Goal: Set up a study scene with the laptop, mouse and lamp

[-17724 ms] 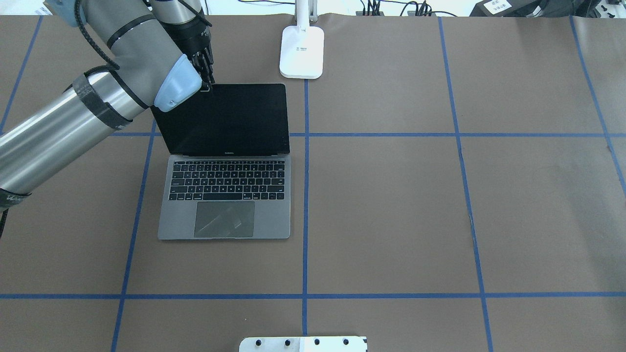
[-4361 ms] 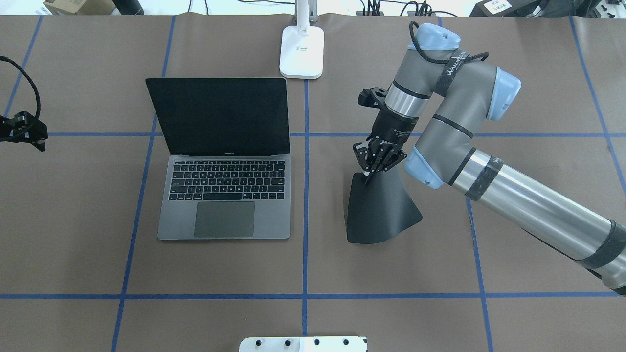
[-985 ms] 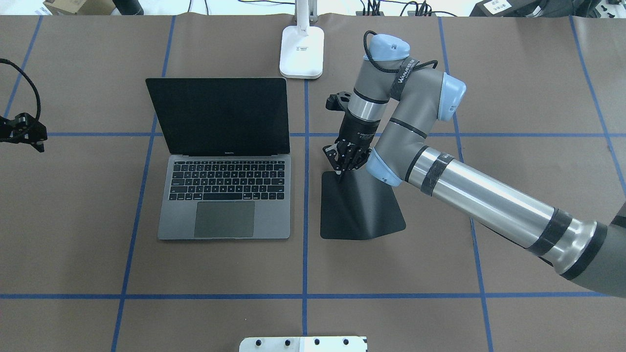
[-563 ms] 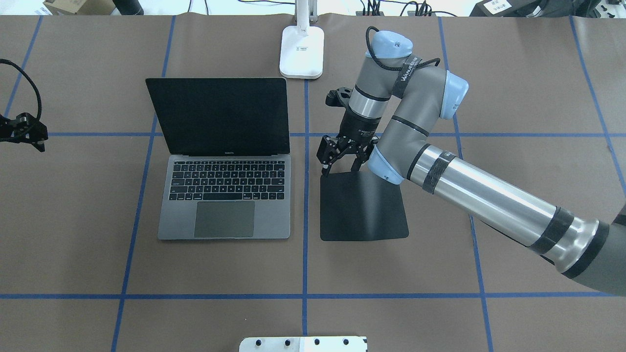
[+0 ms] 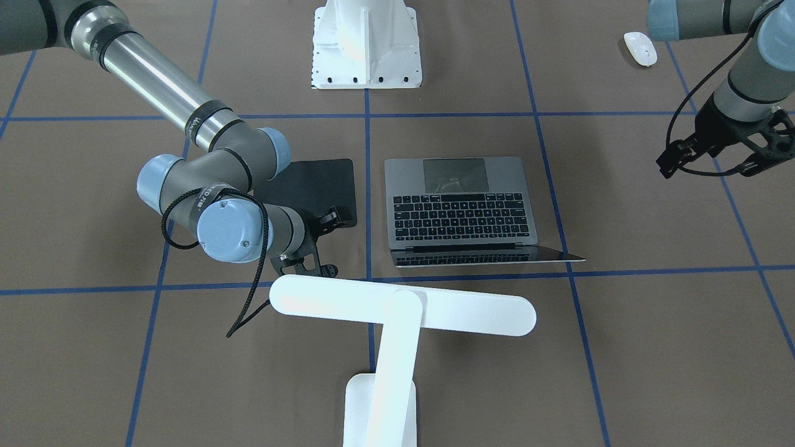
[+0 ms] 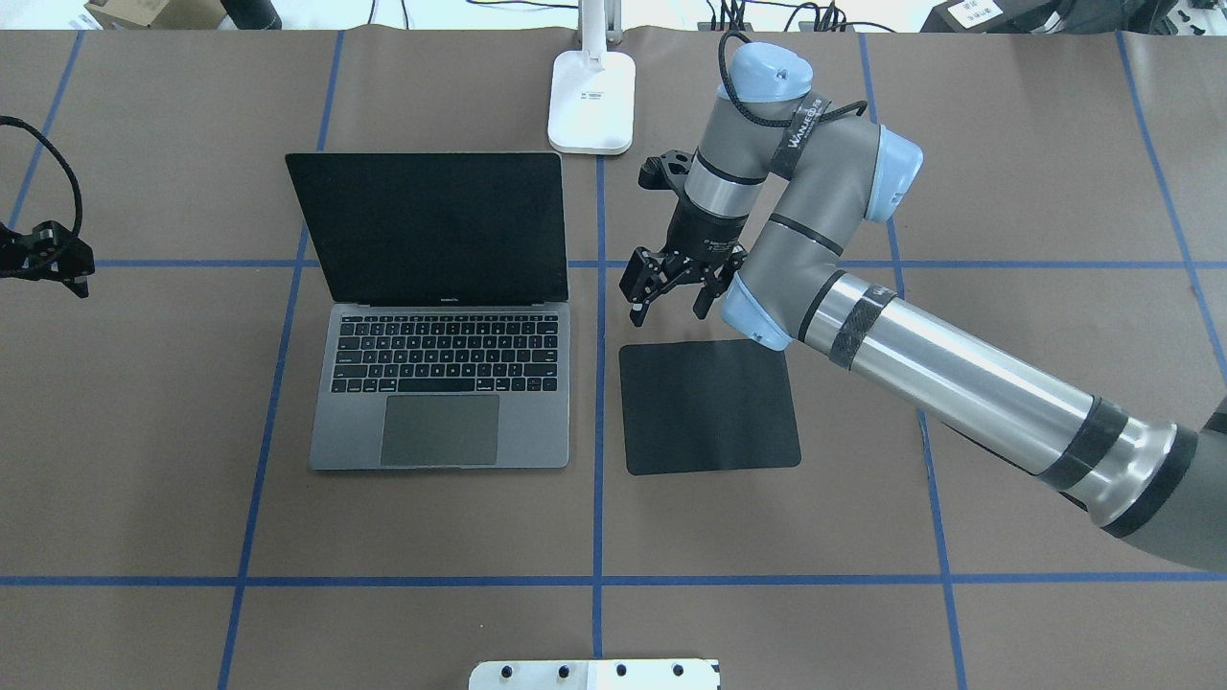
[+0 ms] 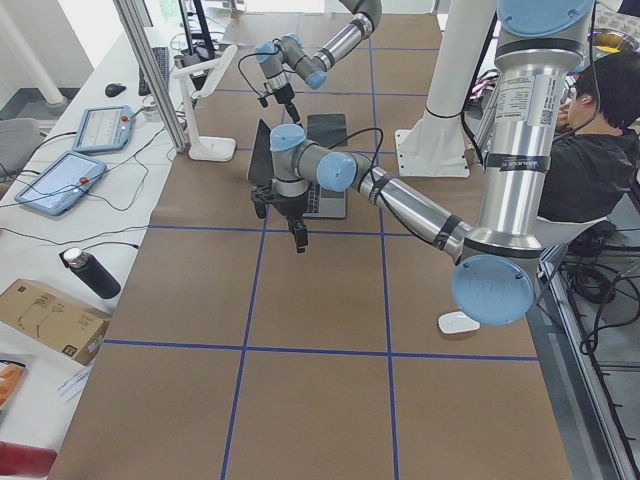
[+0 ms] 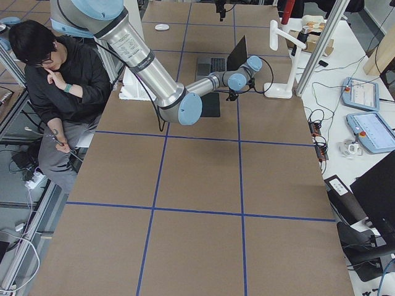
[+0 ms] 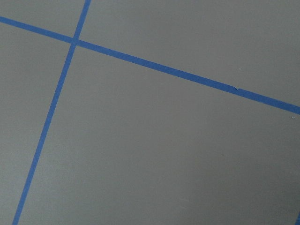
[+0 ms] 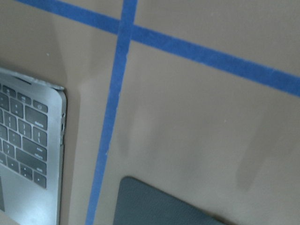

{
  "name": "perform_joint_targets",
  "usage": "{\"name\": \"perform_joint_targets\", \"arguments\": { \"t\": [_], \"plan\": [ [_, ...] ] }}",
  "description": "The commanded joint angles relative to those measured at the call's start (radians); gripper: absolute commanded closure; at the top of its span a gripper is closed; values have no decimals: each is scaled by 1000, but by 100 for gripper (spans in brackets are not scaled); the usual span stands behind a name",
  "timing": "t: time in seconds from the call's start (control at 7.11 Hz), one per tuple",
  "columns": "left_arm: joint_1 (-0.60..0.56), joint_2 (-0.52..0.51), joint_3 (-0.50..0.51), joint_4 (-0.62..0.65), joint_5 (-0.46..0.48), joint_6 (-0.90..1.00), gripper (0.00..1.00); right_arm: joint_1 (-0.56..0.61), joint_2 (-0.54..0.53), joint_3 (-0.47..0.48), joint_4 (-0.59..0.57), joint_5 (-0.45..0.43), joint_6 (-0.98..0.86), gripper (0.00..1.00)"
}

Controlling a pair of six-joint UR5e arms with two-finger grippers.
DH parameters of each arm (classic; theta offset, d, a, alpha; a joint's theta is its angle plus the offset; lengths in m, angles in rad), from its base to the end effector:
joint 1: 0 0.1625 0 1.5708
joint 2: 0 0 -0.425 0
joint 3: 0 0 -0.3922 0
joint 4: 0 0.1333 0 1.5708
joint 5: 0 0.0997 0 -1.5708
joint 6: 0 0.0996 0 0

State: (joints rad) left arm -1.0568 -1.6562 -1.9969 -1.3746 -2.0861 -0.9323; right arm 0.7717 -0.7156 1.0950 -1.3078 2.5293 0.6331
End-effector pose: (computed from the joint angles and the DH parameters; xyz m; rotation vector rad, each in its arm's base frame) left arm 0.1725 -0.4767 0.4454 -0.1075 0.5896 -0.3245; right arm -0.5367 -0.5944 0.2822 -0.1612 -1.0916 -0.4564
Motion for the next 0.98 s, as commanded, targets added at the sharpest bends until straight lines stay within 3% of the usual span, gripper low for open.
{"name": "perform_joint_targets", "arguments": {
  "t": [0.0,0.28,0.56,0.84],
  "plan": [
    [0,7,18,-41,0,4,0,55,-14,52,13,-30,72,2],
    [0,91,13,-113,-3,105,0,121,-111,187,4,-52,161,2],
    [-2,255,-3,-293,-14,154,0,184,-223,273,-1,-75,161,2],
    [-3,413,-14,-436,-142,139,0,237,-248,296,-69,-75,161,2]
  ]
}}
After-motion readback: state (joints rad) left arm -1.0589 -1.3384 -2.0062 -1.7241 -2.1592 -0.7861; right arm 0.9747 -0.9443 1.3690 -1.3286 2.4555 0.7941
